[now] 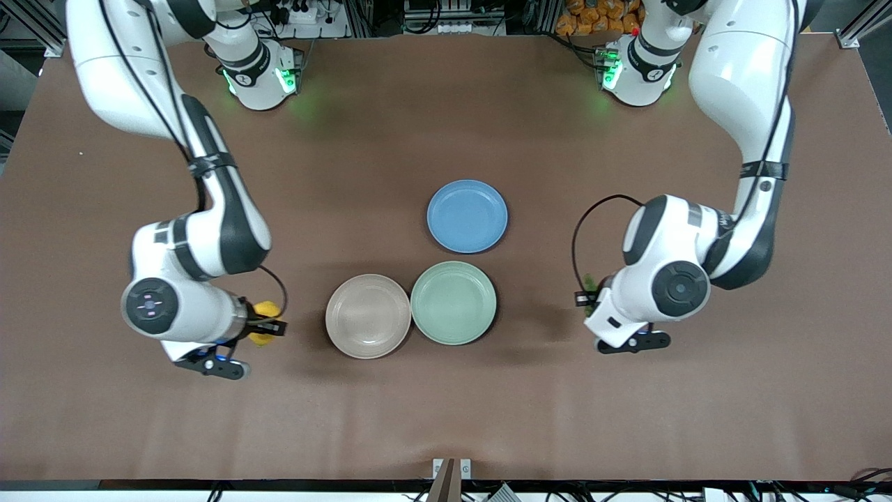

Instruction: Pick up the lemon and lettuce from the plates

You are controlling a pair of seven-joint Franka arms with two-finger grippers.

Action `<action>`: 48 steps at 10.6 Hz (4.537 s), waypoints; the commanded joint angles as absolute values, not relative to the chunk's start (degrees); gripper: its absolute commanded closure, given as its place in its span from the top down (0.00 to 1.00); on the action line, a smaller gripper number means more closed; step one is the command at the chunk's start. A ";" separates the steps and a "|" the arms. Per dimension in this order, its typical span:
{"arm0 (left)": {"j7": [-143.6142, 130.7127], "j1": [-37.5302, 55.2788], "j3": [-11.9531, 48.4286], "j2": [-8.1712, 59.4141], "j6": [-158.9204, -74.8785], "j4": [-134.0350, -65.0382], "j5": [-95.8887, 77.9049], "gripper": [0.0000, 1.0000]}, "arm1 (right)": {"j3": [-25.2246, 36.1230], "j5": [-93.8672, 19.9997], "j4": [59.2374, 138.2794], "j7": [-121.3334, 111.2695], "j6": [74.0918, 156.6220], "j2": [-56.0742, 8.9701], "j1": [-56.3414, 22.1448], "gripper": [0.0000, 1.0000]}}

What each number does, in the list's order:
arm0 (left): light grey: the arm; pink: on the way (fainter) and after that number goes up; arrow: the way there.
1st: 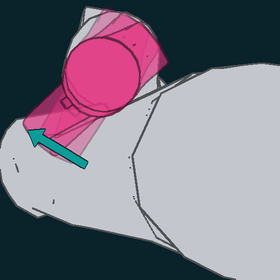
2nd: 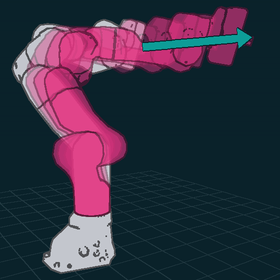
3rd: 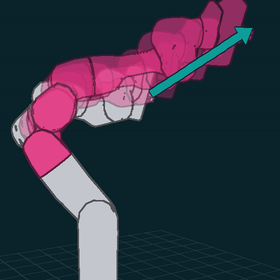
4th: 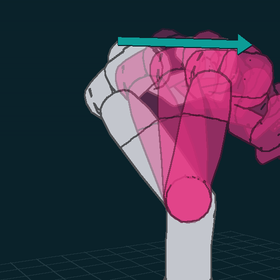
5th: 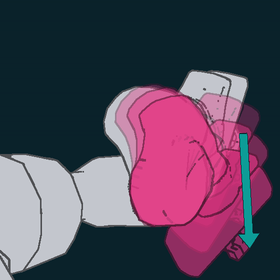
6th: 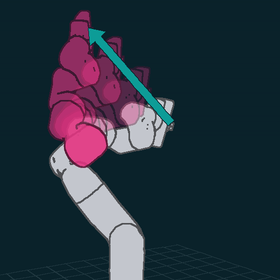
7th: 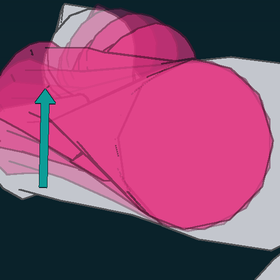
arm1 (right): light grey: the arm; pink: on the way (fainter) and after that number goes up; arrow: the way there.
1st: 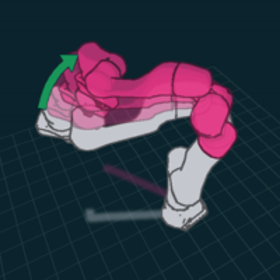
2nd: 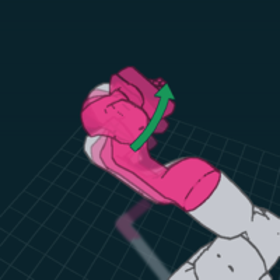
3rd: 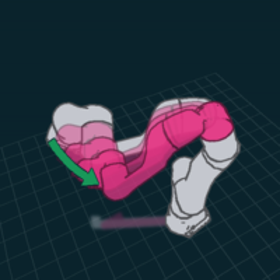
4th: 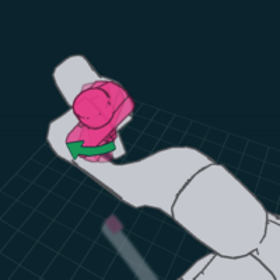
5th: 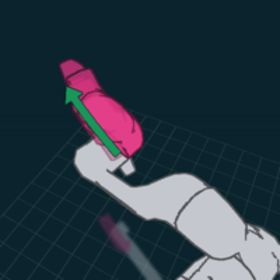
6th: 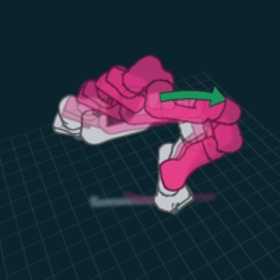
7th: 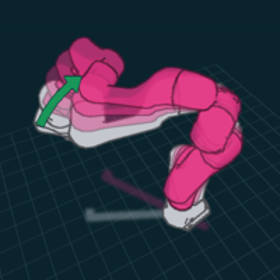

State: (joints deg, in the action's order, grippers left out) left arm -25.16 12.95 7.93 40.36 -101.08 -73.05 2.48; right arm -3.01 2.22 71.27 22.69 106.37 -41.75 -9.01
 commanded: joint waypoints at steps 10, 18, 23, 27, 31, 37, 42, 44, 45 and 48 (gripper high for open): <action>-19.95 7.65 7.47 45.70 -99.84 -75.67 9.40 0.00 | -3.43 7.55 103.54 -2.20 138.42 -32.08 4.92 0.04; -18.90 7.03 7.56 45.53 -100.55 -75.32 11.34 1.00 | -3.95 10.28 105.20 4.46 135.11 -29.46 5.72 1.00; -15.48 6.68 7.56 43.25 -100.11 -75.06 11.08 1.00 | -4.13 9.84 112.74 9.49 132.44 -20.06 2.29 1.00; -11.70 3.53 8.34 41.14 -100.02 -74.62 10.28 1.00 | -4.22 9.84 122.14 9.14 132.45 -10.93 1.85 1.00; -7.74 1.15 8.26 38.76 -99.93 -74.62 8.62 1.00 | -4.22 9.76 125.95 9.40 131.40 -5.37 1.06 1.00; -7.91 -0.70 7.91 32.97 -99.93 -74.71 1.95 1.00 | -4.31 1.26 111.66 6.78 112.02 -1.67 0.26 1.00; -7.82 0.34 5.55 23.05 -97.93 -75.67 -1.14 1.00 | -3.52 -2.29 95.47 0.10 95.91 -1.67 1.58 1.00; -7.56 3.42 2.12 18.57 -94.41 -75.94 -2.54 1.00 | -3.52 -1.76 91.34 0.00 93.44 -1.67 2.11 1.00; -7.30 3.43 2.02 16.28 -92.74 -75.94 -2.72 1.00 | -3.43 -1.50 89.67 -0.09 92.64 -1.58 2.20 1.00; -5.98 3.52 1.59 8.56 -87.11 -79.08 -2.72 1.00 | -3.43 -1.14 87.11 -5.68 92.55 -1.67 3.07 1.00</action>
